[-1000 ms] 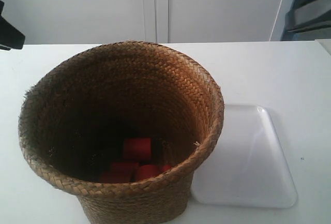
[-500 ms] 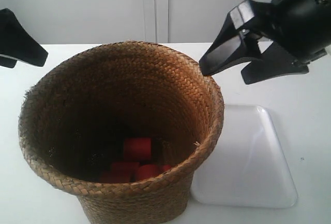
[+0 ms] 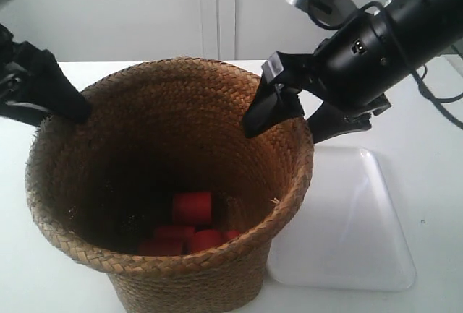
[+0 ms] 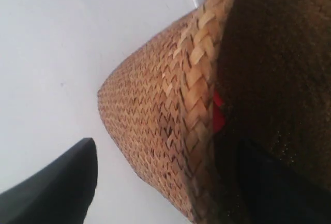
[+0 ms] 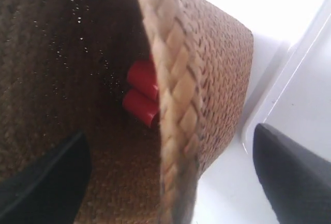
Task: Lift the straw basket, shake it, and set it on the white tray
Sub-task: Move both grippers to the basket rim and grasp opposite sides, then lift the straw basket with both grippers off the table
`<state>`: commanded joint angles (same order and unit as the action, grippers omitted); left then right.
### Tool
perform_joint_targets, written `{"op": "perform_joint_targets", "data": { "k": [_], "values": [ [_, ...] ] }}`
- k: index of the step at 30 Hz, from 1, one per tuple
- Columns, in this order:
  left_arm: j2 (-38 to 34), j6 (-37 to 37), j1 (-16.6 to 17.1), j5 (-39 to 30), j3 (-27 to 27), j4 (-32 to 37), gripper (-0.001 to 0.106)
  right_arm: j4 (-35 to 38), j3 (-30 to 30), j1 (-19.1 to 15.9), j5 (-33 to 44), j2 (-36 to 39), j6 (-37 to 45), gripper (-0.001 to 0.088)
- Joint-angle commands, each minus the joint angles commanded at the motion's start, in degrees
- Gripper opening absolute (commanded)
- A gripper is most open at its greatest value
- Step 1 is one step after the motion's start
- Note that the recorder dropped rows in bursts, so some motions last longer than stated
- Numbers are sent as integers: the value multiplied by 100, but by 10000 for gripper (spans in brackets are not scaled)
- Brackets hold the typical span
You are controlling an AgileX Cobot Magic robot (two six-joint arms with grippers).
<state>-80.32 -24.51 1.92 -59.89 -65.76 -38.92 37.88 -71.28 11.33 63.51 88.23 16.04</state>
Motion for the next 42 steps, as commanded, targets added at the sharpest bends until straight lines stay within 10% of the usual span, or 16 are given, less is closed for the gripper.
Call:
{"op": "perform_joint_targets", "data": {
  "k": [6,8,11,12,27,37,42],
  "values": [
    [-211,-288,0,11,126,-249,762,10,0,163,-25,265,0,733],
    [-234,-288,0,34,126,-299,634,68,0,235,-81,332,-101,544],
    [-234,-288,0,-36,126,-539,51,131,0,263,-89,332,-232,38],
    [-234,-343,0,-34,126,-585,6,131,0,263,-89,332,-242,3],
    [1734,-1304,0,2050,105,-1201,0,271,-205,296,-2398,-1446,-89,0],
    [2295,-1764,0,1398,105,-1785,0,574,-166,406,-2376,-1980,6,0],
    [2659,-2303,0,2239,182,-2230,0,166,8,821,-3682,-2646,305,0]
  ]
}}
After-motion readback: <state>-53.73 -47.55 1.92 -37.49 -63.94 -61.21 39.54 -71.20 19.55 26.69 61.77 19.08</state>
